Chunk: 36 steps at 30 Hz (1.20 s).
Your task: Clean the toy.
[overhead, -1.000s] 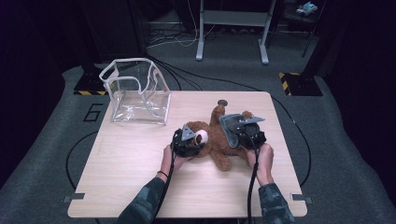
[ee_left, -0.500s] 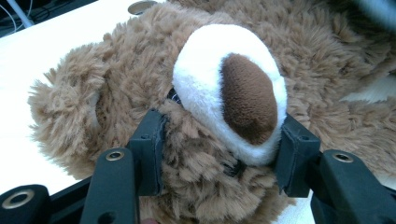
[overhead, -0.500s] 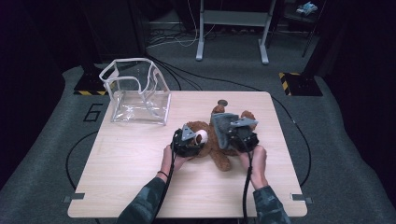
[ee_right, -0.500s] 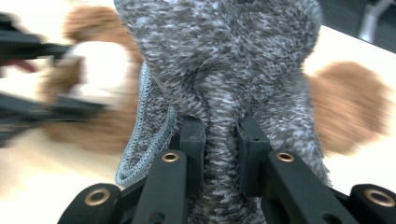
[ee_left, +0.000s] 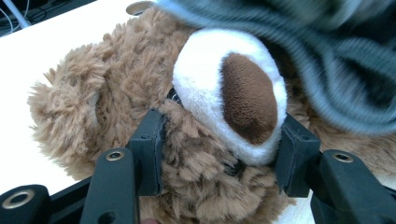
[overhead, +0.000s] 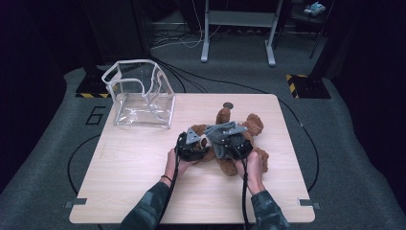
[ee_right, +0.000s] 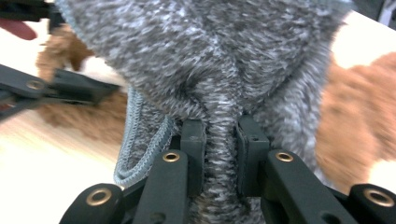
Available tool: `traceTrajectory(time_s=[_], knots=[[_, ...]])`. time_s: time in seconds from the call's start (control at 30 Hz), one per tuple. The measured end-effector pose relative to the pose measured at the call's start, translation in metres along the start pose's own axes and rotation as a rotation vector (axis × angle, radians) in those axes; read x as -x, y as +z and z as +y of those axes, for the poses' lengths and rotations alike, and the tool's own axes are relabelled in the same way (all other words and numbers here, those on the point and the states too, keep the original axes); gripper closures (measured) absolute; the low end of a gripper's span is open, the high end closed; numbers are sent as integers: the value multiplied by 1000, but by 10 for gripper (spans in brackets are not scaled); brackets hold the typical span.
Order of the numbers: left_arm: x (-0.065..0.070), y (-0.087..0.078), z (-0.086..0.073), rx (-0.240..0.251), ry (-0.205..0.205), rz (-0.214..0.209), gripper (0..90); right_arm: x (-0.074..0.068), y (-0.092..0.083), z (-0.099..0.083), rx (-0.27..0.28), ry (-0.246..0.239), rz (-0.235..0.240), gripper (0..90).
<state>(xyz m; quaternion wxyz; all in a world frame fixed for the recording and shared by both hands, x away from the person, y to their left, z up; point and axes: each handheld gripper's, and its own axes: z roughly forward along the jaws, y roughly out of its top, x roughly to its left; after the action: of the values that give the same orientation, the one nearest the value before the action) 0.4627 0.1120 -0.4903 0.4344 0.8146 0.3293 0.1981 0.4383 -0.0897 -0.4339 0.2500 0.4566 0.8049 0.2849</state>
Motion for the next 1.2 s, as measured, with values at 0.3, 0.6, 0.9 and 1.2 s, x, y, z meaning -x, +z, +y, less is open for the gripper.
traceTrajectory(time_s=[0.3,0.6,0.9,1.2], knots=[[0,0,1,-5,4,-3,455,47,-11,-27,4,99,-67,766],[1,1,1,-1,3,1,455,86,8,-47,-47,243,-108,761],[1,1,1,-3,0,8,455,93,-9,-40,-20,230,-167,756],[5,1,5,-30,-7,32,455,78,-6,-45,-47,206,-92,757]])
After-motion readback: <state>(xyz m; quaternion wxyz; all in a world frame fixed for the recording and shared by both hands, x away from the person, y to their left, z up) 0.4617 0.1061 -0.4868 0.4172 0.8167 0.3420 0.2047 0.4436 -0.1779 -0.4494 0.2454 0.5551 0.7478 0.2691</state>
